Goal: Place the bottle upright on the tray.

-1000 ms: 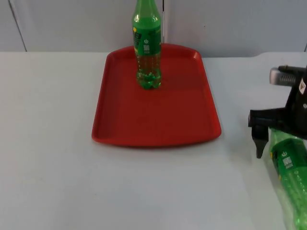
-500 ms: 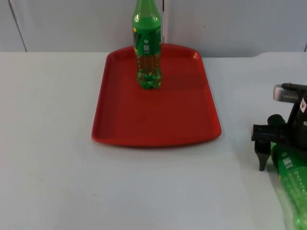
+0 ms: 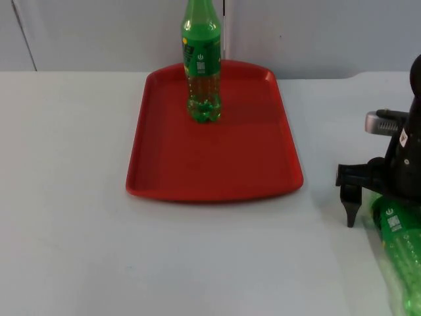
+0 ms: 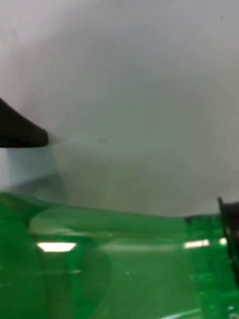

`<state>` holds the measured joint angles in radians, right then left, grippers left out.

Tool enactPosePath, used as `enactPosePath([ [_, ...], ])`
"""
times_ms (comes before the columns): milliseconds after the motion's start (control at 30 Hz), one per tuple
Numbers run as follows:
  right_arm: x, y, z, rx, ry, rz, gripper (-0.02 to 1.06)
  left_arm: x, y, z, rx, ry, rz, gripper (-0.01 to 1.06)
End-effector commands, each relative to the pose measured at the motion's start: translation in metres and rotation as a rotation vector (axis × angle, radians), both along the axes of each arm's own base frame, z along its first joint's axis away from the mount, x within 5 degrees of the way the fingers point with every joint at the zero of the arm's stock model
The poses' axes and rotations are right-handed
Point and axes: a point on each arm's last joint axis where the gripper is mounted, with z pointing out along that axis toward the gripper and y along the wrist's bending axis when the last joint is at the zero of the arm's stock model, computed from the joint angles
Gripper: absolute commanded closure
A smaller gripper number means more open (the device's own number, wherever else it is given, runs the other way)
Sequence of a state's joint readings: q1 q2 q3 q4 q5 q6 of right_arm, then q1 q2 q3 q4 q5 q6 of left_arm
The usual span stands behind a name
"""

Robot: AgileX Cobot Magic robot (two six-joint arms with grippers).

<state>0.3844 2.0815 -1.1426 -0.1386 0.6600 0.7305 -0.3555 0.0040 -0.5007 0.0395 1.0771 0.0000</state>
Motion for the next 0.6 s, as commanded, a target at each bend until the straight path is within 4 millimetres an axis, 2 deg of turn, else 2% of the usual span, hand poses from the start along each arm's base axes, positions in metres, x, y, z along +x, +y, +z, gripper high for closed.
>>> enactPosePath([
  [0, -0.0031, -0.0031, -0.0102, -0.025, 0.041, 0.007, 0.07, 0.0002, 0.0001, -0.0014, 0.002, -0.001, -0.002, 0.0],
  [133, -0.0041, -0.0035, -0.0102, -0.029, 0.052, 0.004, 0.11, 0.0002, 0.0001, -0.0014, 0.002, -0.001, -0.002, 0.0],
  [200, -0.0048, -0.0039, -0.0102, -0.033, 0.06, 0.004, 0.23, 0.0002, 0.0001, -0.0014, 0.002, -0.001, -0.002, 0.0],
  [267, -0.0053, -0.0042, -0.0102, -0.036, 0.065, -0.001, 0.43, 0.0002, 0.0001, -0.0014, 0.002, -0.001, -0.002, 0.0],
  [300, -0.0053, -0.0042, -0.0102, -0.036, 0.065, -0.001, 0.43, 0.0002, 0.0001, -0.0014, 0.002, -0.001, -0.002, 0.0],
  [367, -0.0051, -0.0045, -0.0102, -0.039, 0.062, -0.01, 0.69, 0.0002, 0.0001, -0.0014, 0.002, -0.001, -0.002, 0.0],
  [433, -0.0048, -0.0045, -0.0102, -0.04, 0.059, -0.003, 1.02, 0.0002, 0.0001, -0.0014, 0.002, -0.001, -0.002, 0.0],
  [567, -0.0042, -0.0042, -0.0102, -0.035, 0.052, -0.01, 1.05, 0.0002, 0.0001, -0.0014, 0.002, -0.001, -0.002, 0.0],
])
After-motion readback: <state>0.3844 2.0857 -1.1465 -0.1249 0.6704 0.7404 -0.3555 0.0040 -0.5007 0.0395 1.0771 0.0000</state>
